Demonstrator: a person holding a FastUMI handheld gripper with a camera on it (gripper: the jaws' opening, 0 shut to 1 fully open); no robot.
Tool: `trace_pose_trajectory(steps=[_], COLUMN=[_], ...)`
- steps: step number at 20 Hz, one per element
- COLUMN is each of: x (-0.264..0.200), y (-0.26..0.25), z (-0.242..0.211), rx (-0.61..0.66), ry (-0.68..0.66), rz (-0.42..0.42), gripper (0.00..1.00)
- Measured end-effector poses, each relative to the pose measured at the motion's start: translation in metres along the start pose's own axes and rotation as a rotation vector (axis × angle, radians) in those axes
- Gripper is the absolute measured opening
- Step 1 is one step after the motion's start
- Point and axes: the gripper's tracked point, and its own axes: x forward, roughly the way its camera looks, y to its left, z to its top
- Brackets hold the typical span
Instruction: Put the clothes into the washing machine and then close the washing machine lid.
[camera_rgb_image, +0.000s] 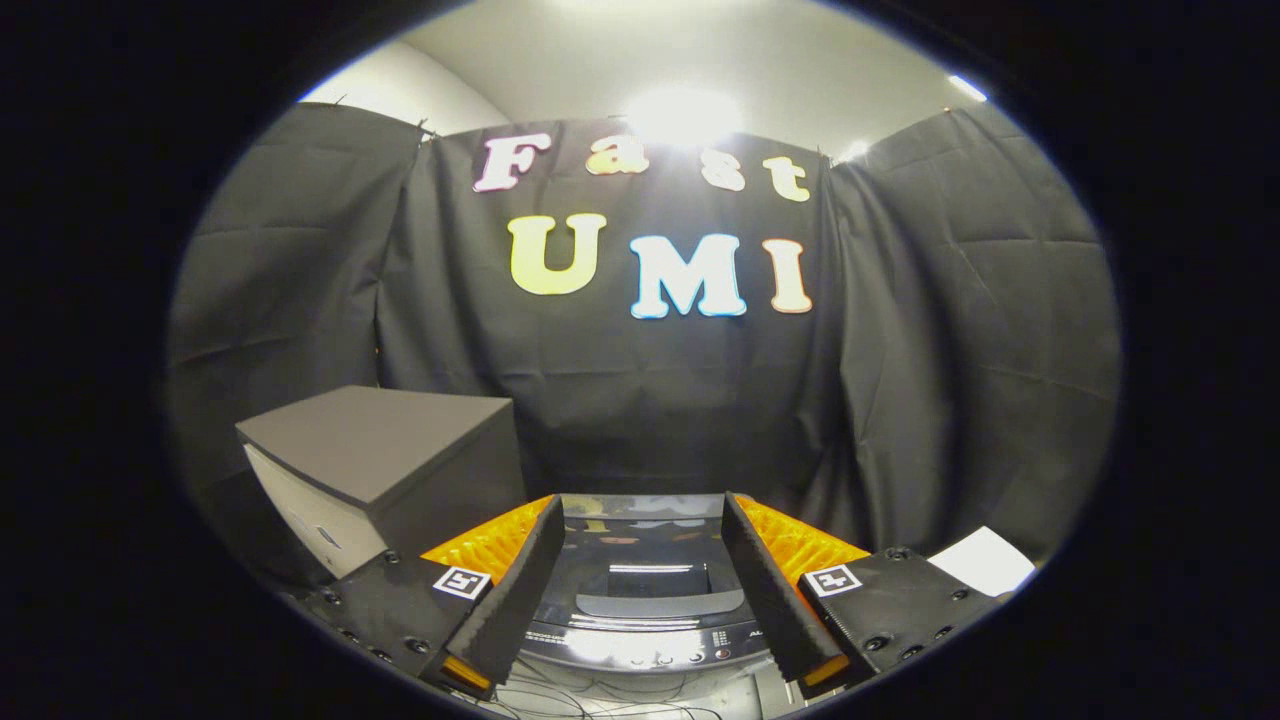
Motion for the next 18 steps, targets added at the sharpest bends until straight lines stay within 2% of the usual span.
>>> trace_pose_trajectory(steps=[4, 9, 14, 18], x=[-0.054, -0.129, -0.186, -0.213], y=[0.007, 0.017, 0.012, 0.013], z=[0.008, -0.011, -0.024, -0.029], rx=[-0.043, -0.054, -0.076, -0.067], ry=[-0.088, -0.138, -0.172, -0.193], rz=[0.031, 0.116, 0.141, 0.136], gripper=[0.98, 0.98, 0.98, 0.98])
